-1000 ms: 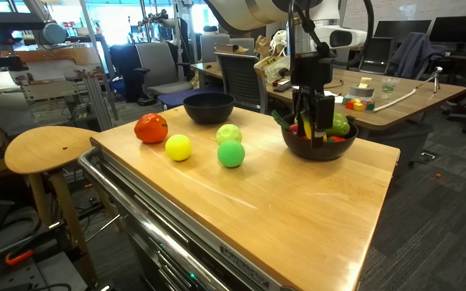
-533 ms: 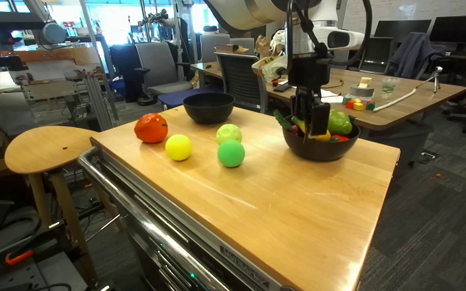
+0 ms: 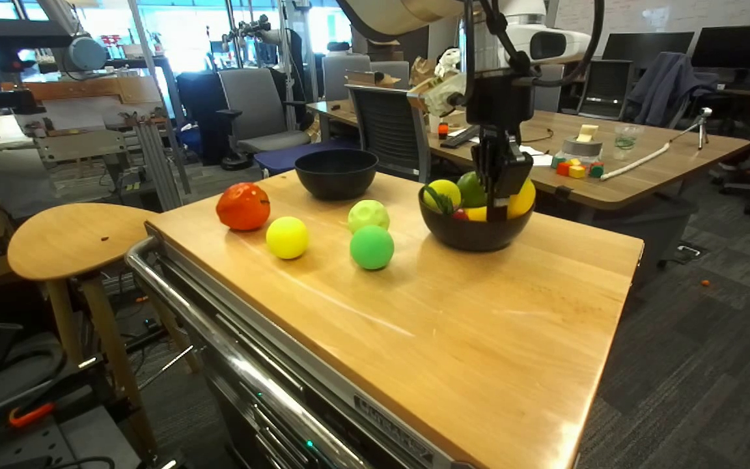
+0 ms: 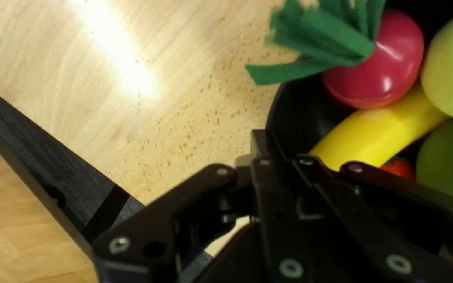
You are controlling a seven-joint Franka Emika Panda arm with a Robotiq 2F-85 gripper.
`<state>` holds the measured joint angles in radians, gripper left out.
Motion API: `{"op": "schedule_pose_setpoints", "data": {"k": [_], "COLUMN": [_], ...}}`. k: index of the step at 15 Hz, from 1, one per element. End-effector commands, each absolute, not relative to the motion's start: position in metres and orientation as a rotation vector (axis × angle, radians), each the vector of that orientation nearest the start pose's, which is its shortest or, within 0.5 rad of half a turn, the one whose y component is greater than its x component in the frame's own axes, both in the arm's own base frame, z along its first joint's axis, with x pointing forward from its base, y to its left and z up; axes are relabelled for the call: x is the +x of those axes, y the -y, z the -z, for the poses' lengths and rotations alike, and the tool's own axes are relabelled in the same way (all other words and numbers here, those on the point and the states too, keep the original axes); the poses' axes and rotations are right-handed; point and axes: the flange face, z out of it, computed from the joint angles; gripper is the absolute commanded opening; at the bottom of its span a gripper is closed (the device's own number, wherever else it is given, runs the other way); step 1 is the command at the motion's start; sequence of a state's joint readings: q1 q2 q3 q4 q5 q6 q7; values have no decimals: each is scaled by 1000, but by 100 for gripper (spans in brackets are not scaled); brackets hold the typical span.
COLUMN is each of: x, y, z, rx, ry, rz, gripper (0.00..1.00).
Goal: Remove all the fruit toys from the bowls starting with the one on the left
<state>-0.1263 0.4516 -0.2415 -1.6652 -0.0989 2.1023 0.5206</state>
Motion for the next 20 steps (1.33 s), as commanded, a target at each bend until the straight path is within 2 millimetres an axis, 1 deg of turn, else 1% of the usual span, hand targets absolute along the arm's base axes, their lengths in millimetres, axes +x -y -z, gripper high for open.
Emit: {"op": "schedule_pose_setpoints", "data": {"k": [1,2,3,5,8,9,10,12,13,16,18,20], "x": [629,629,629,629,629,629,629,629,630,636,643,649], "y": [222,222,222,222,221,220,219,215,213,209,210,211], "z": [-361,-359,-357,-356,-360,-365,-368,-380,-386,-403,-403,-395], "rx": [-3071,-3076,-3077,-3078,-3077,-3073,-3071,-3066,-3064,-3054,-3065,-3073], "ry": [-1303,-1307,-1310,-1312,-1305,-1300,-1294,-1281,-1277,-1287,-1302,-1324], "rz": [0,-11,-16,-27,-14,1,8,34,51,130,210,250], "gripper": [4,11,30,43,67,74,83,96,100,100,100,100]}}
